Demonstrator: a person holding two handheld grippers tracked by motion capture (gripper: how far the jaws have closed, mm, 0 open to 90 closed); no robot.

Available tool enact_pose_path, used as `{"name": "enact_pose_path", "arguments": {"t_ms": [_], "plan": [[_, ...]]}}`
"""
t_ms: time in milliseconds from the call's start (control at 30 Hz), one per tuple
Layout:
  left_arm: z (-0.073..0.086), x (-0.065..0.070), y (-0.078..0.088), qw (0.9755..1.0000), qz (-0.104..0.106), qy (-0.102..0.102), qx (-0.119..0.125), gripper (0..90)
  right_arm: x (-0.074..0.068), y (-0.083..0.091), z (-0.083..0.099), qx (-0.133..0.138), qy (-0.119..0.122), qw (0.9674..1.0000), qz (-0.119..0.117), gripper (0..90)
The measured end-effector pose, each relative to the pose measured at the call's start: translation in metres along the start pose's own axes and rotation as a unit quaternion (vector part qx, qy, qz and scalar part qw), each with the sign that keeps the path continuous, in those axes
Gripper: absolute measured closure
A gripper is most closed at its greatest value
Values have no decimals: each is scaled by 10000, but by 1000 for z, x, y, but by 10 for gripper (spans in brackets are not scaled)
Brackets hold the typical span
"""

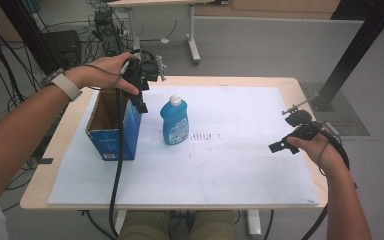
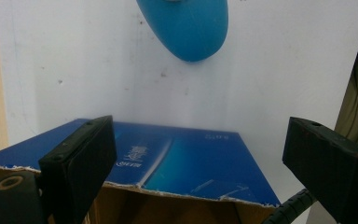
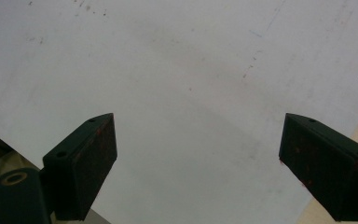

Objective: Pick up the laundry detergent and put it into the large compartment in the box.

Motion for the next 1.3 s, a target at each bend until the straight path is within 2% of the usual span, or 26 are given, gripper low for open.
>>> {"name": "enact_pose_path", "arguments": {"t_ms": [200,467,567,667,733,767,800,833,900,1067,1133,1233,1267,1300], "plan": [[2,2,2,10000,-24,88,2,100,-1,1,-2,27,39,10000,7,111],[8,4,9,9992,10,382,142,91,-1,2,0,65,43,10000,17,111],[11,6,12,9978,50,575,319,42,1,2,1,78,22,10000,30,111],[9,6,14,9972,167,629,376,44,1,1,1,68,18,10000,18,111],[9,7,14,9968,169,667,396,49,1,0,3,74,23,10000,8,111],[7,8,15,9962,138,758,404,51,2,0,3,81,4,10000,6,111],[7,8,15,9962,138,758,404,55,2,0,3,81,4,10000,6,111],[7,9,15,9952,126,872,435,59,2,-1,5,85,-12,10000,4,111],[7,7,17,9943,208,936,467,83,3,-1,6,102,-11,9999,-2,111],[3,5,19,9927,280,1107,396,113,4,-2,9,83,-53,9999,-20,111],[-1,5,21,9925,212,1155,331,119,5,-3,10,67,-74,9999,-31,111],[-1,4,21,9916,217,1220,380,152,5,-3,11,72,-129,9999,-23,111],[-1,4,21,9916,217,1220,380,151,7,-4,12,99,-28,9999,-31,111],[-2,4,21,9902,222,1318,410,158,9,-5,13,131,104,9999,-17,111]]}}
Point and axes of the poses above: each handheld gripper's, and its own axes: y roughly backward along the jaws, z roughly out of its underside, x roughly to its right, the point moved 3 cm from there along -y, roughly forward along the jaws, and after that the axes turned 13 degrees about y, right-handed, at the moved point
